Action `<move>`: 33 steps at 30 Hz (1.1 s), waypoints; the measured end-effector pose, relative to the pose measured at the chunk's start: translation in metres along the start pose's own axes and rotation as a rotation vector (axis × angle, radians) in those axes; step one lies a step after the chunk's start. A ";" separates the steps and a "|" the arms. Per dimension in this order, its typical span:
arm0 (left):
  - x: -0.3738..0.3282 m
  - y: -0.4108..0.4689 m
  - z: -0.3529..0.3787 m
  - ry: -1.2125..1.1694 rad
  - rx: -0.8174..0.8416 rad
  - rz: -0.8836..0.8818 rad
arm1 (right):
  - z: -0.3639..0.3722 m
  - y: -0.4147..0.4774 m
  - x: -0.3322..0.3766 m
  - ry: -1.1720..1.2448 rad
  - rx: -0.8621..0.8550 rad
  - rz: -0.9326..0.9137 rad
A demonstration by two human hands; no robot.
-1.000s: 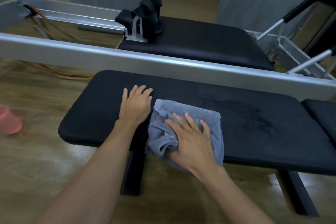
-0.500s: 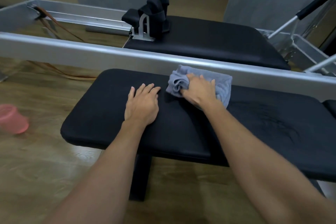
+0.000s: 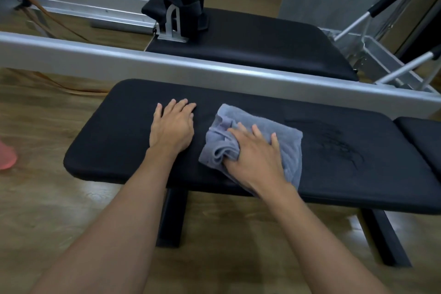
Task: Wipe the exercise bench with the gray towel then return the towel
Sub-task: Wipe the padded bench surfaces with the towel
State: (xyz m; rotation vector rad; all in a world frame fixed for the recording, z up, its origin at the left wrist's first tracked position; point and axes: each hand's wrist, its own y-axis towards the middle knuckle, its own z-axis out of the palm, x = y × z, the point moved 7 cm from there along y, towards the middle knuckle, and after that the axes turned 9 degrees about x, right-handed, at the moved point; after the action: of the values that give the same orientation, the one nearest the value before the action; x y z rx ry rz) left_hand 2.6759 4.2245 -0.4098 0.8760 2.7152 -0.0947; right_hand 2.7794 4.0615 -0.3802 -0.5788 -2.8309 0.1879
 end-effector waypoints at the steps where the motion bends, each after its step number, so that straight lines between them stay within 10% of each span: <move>1: 0.000 0.000 0.001 0.002 0.005 -0.001 | -0.006 0.017 -0.002 0.013 -0.020 0.004; 10: -0.002 -0.001 -0.001 0.017 -0.019 0.021 | -0.029 0.115 -0.019 0.071 -0.069 0.050; 23: -0.067 -0.005 0.013 0.033 0.077 0.103 | 0.008 -0.062 -0.032 -0.034 0.025 0.052; 33: -0.063 -0.006 0.014 0.037 0.034 0.118 | -0.036 0.088 -0.082 0.068 -0.047 0.116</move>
State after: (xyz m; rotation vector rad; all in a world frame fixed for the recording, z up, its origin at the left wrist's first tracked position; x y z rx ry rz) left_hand 2.7244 4.1821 -0.4053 1.0556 2.6961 -0.1015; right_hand 2.8945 4.1118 -0.3786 -0.7463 -2.7441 0.1204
